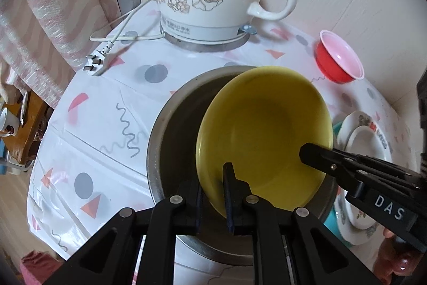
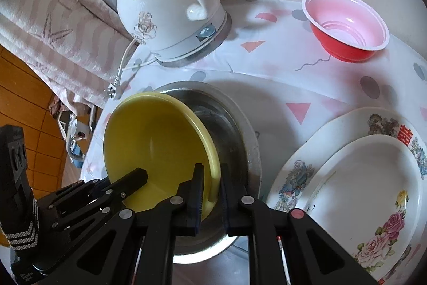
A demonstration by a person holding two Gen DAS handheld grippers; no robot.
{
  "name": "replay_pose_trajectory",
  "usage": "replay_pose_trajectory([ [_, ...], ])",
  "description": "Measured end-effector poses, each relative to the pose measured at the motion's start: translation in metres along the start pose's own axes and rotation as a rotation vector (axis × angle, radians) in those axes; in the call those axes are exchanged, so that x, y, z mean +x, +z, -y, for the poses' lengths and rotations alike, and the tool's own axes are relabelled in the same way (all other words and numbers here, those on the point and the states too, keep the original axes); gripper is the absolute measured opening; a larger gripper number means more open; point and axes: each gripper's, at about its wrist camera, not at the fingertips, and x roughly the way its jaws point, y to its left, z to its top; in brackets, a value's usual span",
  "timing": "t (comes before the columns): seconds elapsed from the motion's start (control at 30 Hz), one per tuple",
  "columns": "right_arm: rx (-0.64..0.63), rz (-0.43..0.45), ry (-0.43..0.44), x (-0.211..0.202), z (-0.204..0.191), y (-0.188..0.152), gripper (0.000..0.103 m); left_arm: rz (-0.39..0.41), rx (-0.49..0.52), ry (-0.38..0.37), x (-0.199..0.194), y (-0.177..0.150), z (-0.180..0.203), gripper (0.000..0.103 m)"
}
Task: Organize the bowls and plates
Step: 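Open both grippers and release the yellow bowl inside the steel bowl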
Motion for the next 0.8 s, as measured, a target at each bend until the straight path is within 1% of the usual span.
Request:
replay_pose_trajectory([
  [0.17,-0.006,-0.015,-0.01,0.002,-0.002,-0.001,0.018,-0.01,0.024,0.027,0.005,0.0,0.004,0.017],
  [0.23,-0.017,-0.02,-0.021,0.001,-0.004,-0.001,0.019,-0.027,0.029,0.042,0.009,0.0,0.005,0.018],
  [0.4,-0.031,-0.012,-0.047,0.0,-0.007,-0.001,0.021,-0.038,0.032,0.042,0.014,-0.002,0.007,0.019],
  [0.7,-0.035,-0.002,-0.052,-0.003,-0.006,0.001,0.024,-0.048,0.04,0.061,0.019,-0.002,0.009,0.02],
  [0.8,-0.042,0.001,-0.053,-0.003,-0.006,0.002,0.028,-0.051,0.039,0.058,0.02,-0.001,0.009,0.02],
])
